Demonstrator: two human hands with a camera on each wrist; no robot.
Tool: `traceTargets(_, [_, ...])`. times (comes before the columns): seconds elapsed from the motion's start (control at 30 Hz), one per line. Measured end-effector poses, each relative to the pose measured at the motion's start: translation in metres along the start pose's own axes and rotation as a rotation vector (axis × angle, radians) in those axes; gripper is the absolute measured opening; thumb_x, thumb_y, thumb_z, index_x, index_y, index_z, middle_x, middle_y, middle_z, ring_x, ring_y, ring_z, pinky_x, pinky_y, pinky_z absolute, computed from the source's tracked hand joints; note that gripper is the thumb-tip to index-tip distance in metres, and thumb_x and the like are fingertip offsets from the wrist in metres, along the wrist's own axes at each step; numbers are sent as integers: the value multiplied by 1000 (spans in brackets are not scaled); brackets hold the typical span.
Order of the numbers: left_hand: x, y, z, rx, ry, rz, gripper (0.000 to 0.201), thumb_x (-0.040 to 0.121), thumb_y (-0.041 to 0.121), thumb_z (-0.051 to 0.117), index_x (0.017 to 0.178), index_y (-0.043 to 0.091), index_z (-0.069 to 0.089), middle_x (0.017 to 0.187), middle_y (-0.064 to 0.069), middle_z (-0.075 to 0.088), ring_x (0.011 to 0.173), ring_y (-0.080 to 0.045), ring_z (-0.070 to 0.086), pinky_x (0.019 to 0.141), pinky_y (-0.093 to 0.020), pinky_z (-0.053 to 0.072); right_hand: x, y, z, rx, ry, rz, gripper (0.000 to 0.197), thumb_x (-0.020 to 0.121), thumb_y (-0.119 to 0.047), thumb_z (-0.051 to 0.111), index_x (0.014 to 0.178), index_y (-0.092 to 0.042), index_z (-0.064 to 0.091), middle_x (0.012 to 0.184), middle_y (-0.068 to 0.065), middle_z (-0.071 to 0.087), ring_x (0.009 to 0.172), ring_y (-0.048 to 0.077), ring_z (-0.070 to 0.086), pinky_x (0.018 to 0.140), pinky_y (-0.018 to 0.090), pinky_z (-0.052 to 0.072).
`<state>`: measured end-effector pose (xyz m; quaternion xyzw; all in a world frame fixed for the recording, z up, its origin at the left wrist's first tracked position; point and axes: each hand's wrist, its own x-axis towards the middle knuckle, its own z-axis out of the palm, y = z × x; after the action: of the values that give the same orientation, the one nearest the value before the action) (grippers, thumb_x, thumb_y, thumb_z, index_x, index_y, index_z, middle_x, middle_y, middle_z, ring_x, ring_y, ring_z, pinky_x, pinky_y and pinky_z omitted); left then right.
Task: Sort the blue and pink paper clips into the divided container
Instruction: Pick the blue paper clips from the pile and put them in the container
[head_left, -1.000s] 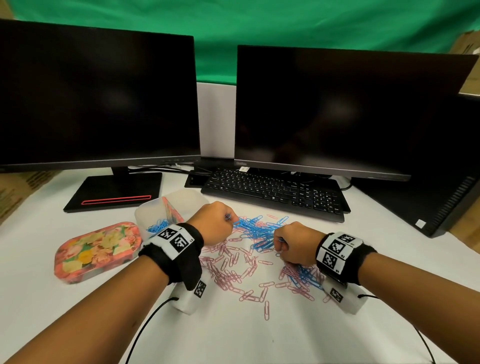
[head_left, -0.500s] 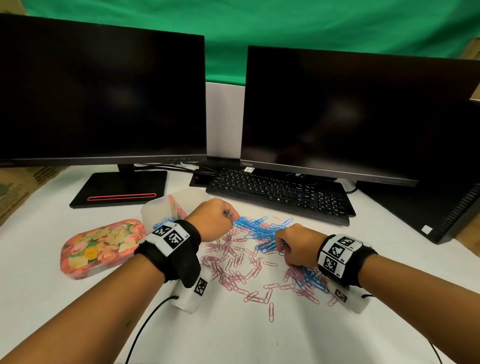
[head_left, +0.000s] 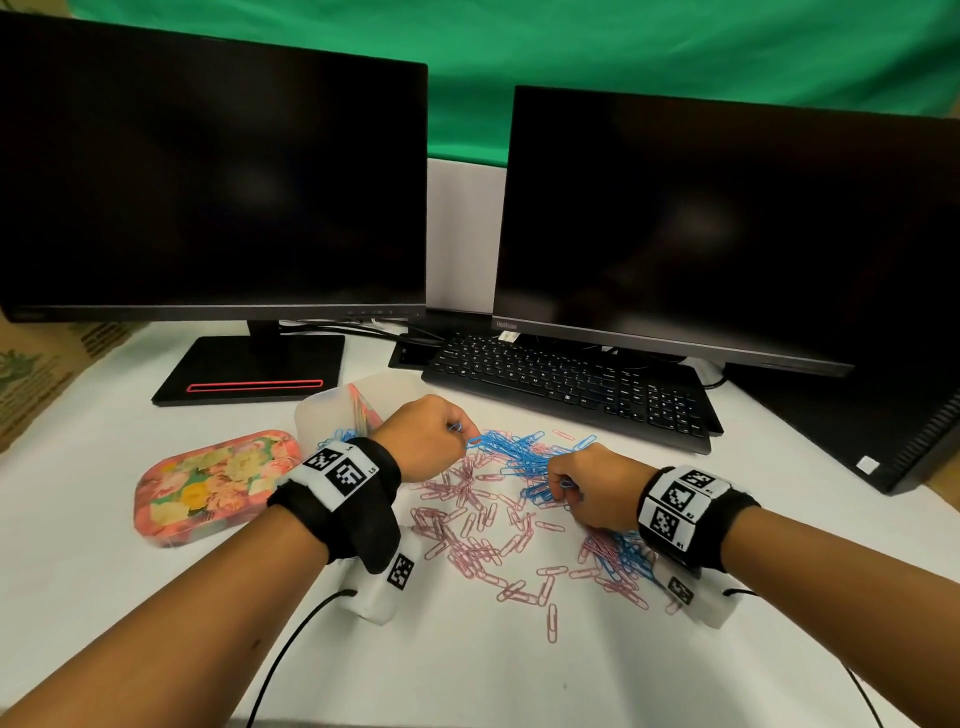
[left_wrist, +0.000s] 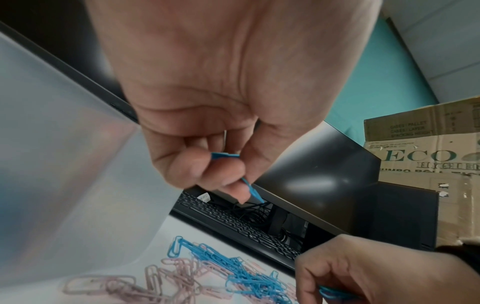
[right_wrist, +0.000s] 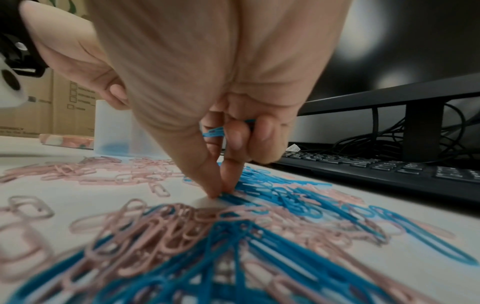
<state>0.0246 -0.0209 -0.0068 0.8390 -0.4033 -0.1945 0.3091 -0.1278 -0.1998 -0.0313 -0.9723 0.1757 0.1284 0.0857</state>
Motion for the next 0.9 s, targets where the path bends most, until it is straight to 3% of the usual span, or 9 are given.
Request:
traceTargets(0.1, [1,0,1,1,0,-2,28,92,9,50,105,17,74,106,-7,70,99,-23,64,90,-32,52,-2,-2,2,-35,-13,-22,26,80,-6,50,100,-21,59,88,-2,58,77,21,54,67,29,48])
traceTargets(0.27, [0,1,1,-3,-3,-4,27,92,9,51,106,16,73,106,-7,69,99,-23,64,91,-34,52,-2,-4,2,-42,-41,-36,26,82,-8,51,105,-20,56,86,-3,55,78,20,52,66,30,46])
traceTargets(0.4, [-1,1,1,-12,-3,-6,27,92,9,51,105,16,73,104,-8,71,98,-24,65,89,-34,53,1,-2,0,21,-61,-15,30,84,-6,48,106,-23,59,77,-13,49,79,17,52,64,24,42])
traceTargets(0.47, [-2,1,0,-14,-3,-6,27,93,9,51,105,16,74,104,-7,71,98,-23,64,87,-32,52,1,-1,0,24,-74,-15,31,85,-6,46,106,-23,61,80,-11,50,80,17,52,63,23,40])
traceTargets(0.53, [-3,1,-1,-16,2,2,27,93,8,51,106,15,74,101,-6,71,94,-21,63,82,-28,50,0,-2,0,24,-85,-14,31,87,-7,44,107,-23,62,87,-7,52,83,17,52,66,23,40])
traceTargets(0.7, [-5,-2,-24,-62,52,3,24,91,4,52,103,13,72,90,-5,67,64,-6,52,61,-21,42,3,-17,-17,82,-43,-66,27,92,-11,44,107,-22,64,94,-6,55,87,15,52,69,23,40])
traceTargets(0.83, [-7,-19,-58,-66,127,-102,23,91,0,51,94,15,69,80,-4,65,57,-8,60,47,-16,42,19,-53,-46,163,36,-187,21,97,-20,45,104,-24,65,98,-6,57,88,13,54,74,22,41])
traceTargets(0.9, [-10,-31,-74,21,138,-165,24,93,2,50,94,16,70,77,0,62,62,-7,59,50,-17,43,31,-78,-58,261,53,-241,21,99,-19,45,100,-22,65,89,-5,60,76,12,55,68,22,43])
